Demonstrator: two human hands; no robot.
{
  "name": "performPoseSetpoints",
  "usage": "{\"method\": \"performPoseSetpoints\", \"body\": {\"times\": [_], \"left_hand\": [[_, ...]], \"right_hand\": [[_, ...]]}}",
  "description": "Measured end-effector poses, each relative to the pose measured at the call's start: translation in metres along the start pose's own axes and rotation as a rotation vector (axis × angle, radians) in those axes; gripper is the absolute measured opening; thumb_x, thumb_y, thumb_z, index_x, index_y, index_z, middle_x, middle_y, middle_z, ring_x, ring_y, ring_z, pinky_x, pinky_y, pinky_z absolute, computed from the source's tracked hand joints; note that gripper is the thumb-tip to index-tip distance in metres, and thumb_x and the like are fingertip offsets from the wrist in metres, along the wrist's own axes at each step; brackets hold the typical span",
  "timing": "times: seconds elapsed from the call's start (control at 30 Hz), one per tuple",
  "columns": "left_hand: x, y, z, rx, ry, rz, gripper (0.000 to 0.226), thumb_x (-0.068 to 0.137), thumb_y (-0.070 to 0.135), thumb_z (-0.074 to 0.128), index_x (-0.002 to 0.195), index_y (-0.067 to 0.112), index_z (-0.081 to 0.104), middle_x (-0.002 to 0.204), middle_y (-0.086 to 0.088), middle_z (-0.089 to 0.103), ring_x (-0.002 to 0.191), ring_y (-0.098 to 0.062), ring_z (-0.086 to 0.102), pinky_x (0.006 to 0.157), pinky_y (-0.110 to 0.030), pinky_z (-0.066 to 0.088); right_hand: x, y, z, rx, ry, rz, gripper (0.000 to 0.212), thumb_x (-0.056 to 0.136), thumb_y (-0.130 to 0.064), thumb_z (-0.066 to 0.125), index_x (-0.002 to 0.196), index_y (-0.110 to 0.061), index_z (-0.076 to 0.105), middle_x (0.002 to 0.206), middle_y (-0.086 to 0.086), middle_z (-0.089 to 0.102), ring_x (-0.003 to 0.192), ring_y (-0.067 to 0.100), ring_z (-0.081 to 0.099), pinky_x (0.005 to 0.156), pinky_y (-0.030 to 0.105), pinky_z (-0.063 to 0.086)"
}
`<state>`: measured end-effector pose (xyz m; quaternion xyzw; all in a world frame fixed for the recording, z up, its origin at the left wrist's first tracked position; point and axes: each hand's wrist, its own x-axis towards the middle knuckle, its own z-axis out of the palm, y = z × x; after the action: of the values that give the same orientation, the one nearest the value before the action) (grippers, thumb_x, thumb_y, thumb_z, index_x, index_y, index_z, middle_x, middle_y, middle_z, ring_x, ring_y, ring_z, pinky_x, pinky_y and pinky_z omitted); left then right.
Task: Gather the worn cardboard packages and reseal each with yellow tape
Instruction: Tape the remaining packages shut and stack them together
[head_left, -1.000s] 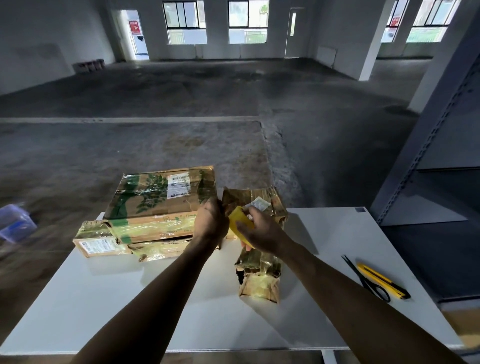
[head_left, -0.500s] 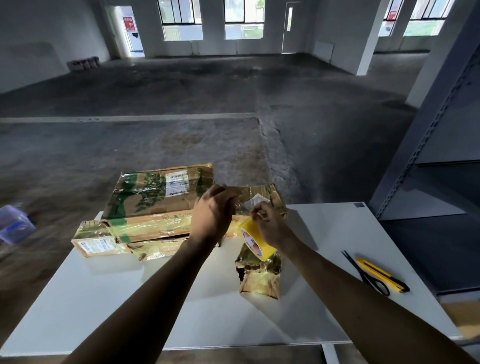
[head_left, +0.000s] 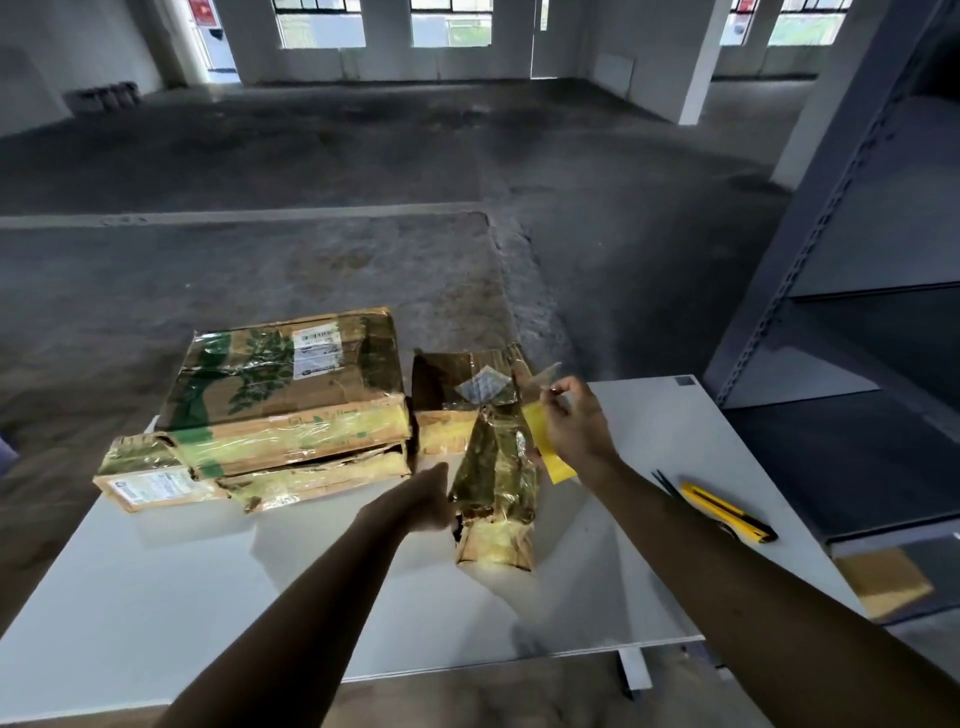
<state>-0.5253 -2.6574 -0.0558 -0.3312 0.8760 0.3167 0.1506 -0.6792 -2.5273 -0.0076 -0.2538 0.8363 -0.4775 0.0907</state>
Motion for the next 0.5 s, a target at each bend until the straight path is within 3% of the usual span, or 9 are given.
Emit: {"method": "performPoseSetpoints", "body": {"times": [0.07, 0.17, 0.3, 0.4, 0.5], "left_hand": [[0.004, -0.004, 0.015, 0.029, -0.063, -0.031, 0.078, 0.08, 0.019, 0.08, 0.142, 0.009, 0.034, 0.139, -0.012, 0.053, 0.119, -0.027, 0.055, 0.093, -0.035, 0.05], [0.008, -0.012, 0.031, -0.03, 0.006, -0.022, 0.068, 0.08, 0.023, 0.079, 0.134, 0.011, 0.04, 0.129, -0.007, 0.06, 0.103, -0.02, 0.059, 0.077, -0.027, 0.053], [0.01, -0.014, 0.048, -0.065, 0.11, 0.007, 0.057, 0.083, 0.03, 0.076, 0.129, 0.012, 0.046, 0.119, -0.008, 0.065, 0.1, -0.022, 0.062, 0.076, -0.03, 0.052], [0.011, -0.008, 0.059, -0.062, 0.154, 0.052, 0.052, 0.089, 0.031, 0.069, 0.128, 0.008, 0.044, 0.118, -0.012, 0.064, 0.102, -0.027, 0.064, 0.079, -0.032, 0.053], [0.011, -0.005, 0.064, -0.051, 0.216, 0.045, 0.045, 0.094, 0.03, 0.063, 0.125, 0.003, 0.045, 0.115, -0.016, 0.064, 0.101, -0.03, 0.064, 0.076, -0.032, 0.05]], "right_hand": [[-0.004, 0.009, -0.001, -0.015, 0.031, 0.017, 0.025, 0.101, -0.022, 0.053, 0.119, -0.005, 0.053, 0.104, 0.003, 0.056, 0.092, 0.022, 0.055, 0.07, 0.029, 0.039], [-0.012, 0.028, -0.001, -0.002, 0.024, 0.105, 0.026, 0.101, -0.023, 0.051, 0.121, -0.006, 0.048, 0.109, 0.007, 0.057, 0.094, 0.028, 0.056, 0.071, 0.032, 0.038], [-0.024, 0.056, 0.008, -0.004, -0.06, 0.208, 0.034, 0.103, -0.026, 0.047, 0.129, -0.005, 0.044, 0.121, 0.018, 0.059, 0.105, 0.037, 0.058, 0.075, 0.033, 0.039], [-0.032, 0.067, 0.018, 0.046, -0.089, 0.285, 0.026, 0.103, -0.025, 0.048, 0.122, -0.007, 0.046, 0.117, 0.014, 0.058, 0.094, 0.028, 0.054, 0.07, 0.026, 0.036], [-0.031, 0.068, 0.024, 0.106, -0.045, 0.338, 0.02, 0.102, -0.023, 0.05, 0.116, -0.009, 0.05, 0.111, 0.009, 0.058, 0.087, 0.021, 0.05, 0.053, 0.01, 0.033]]}}
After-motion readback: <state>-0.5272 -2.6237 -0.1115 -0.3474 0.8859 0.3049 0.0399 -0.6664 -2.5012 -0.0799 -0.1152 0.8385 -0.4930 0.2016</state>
